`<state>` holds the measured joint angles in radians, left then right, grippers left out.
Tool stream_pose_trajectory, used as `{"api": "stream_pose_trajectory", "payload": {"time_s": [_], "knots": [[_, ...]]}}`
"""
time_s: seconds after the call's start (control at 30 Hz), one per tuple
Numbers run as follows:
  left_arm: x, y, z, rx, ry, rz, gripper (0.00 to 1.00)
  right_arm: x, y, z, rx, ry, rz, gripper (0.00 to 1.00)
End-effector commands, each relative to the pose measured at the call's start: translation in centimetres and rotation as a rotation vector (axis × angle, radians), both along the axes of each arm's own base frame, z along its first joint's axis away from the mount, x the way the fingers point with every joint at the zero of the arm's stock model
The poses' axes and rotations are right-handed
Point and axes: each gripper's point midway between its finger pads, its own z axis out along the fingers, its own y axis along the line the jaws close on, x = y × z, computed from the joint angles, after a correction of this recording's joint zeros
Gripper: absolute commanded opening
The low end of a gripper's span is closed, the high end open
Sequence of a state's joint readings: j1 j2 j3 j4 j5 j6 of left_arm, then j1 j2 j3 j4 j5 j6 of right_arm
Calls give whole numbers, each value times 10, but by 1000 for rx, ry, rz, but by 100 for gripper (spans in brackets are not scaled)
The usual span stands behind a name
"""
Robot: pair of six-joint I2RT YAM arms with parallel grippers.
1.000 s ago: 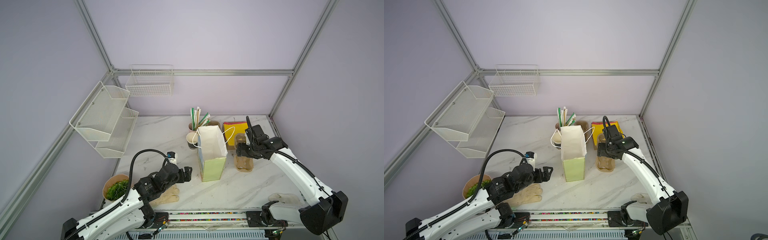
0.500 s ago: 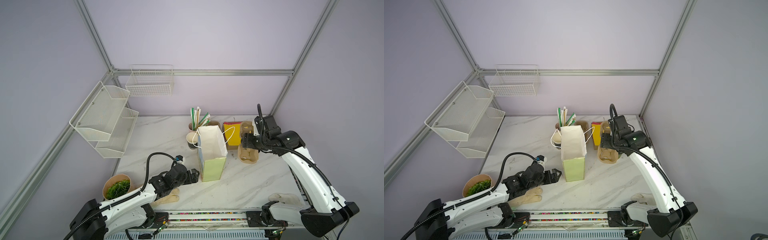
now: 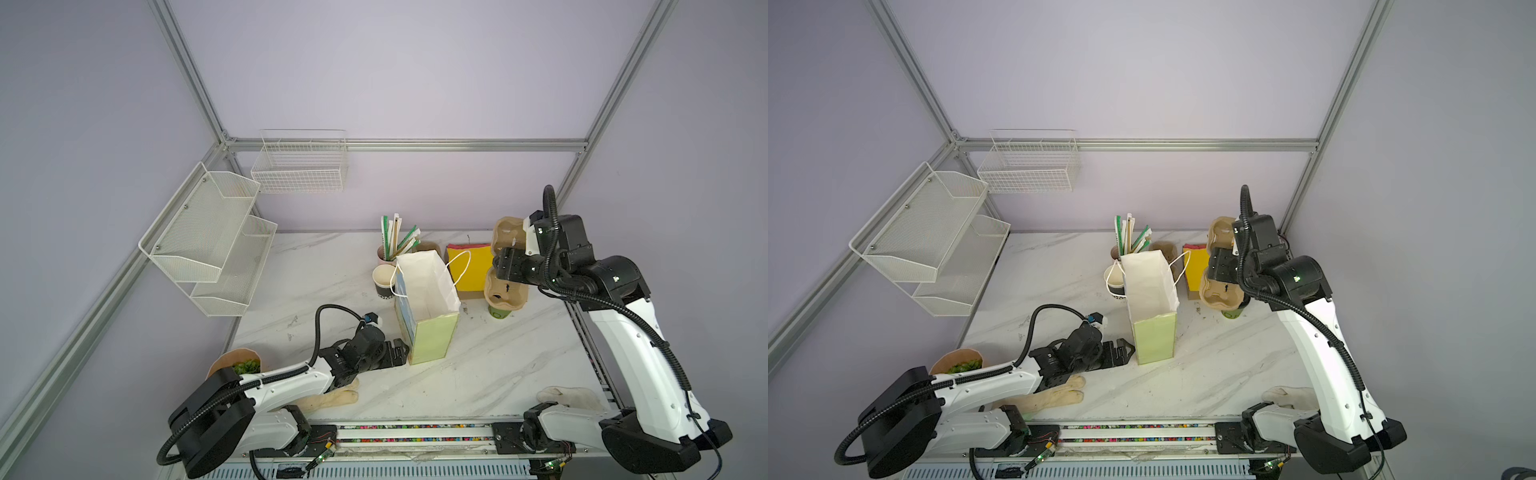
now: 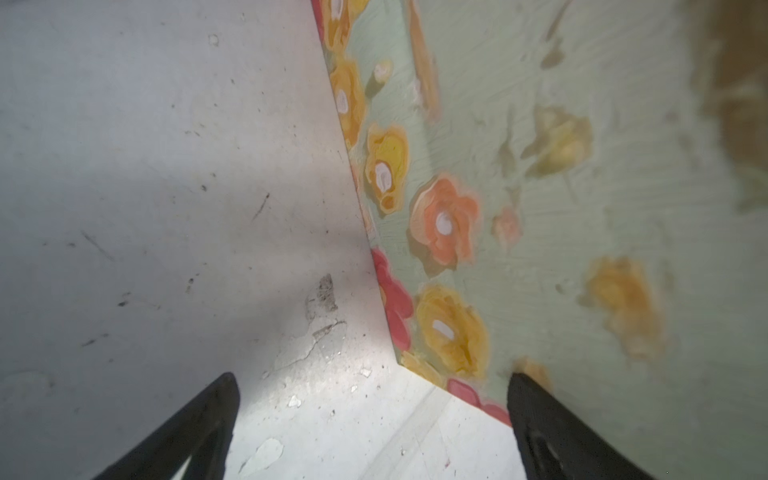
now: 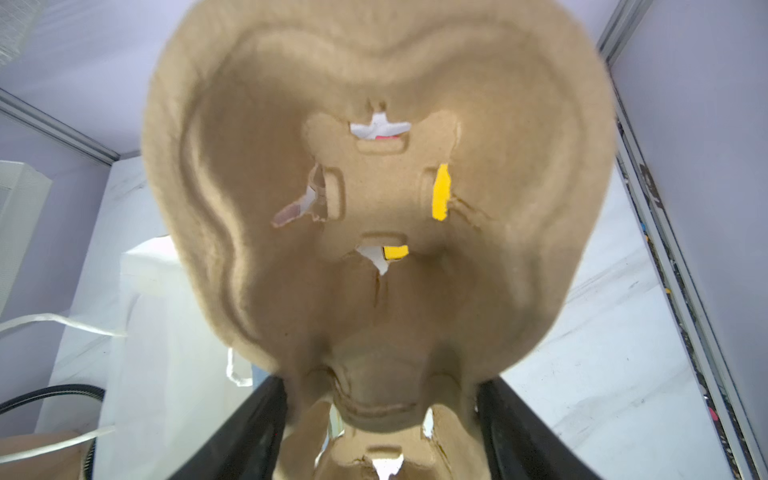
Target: Pack the takeout coffee
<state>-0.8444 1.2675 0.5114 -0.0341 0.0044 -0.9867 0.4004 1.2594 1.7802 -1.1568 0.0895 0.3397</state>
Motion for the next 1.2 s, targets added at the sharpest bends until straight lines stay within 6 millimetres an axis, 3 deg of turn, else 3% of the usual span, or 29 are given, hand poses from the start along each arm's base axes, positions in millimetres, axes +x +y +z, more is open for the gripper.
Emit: {"api": "stream_pose_trajectory", "payload": {"time_s": [0.0, 0.2, 0.47, 0.6, 0.73, 0.83, 1.17], "knots": [[13, -23, 24, -93, -41, -16, 100, -7, 7, 15, 23, -31, 51, 74], [28, -38, 34, -85, -73, -36, 100, -12, 19, 40, 75, -95, 111, 75], [49, -61, 43, -49, -102, -71, 100, -15, 39, 54, 127, -122, 198, 76], [52, -58, 58, -19, -140, -85, 100, -17, 51, 60, 148, -134, 250, 76], [53, -34, 86, 41, -224, -72, 100, -19, 65, 60, 143, -132, 297, 76], [54, -2, 105, 98, -265, -5, 100, -19, 74, 55, 121, -123, 324, 75], [47, 87, 205, 236, -464, 100, 100, -10, 108, 20, -42, -32, 358, 75]]}}
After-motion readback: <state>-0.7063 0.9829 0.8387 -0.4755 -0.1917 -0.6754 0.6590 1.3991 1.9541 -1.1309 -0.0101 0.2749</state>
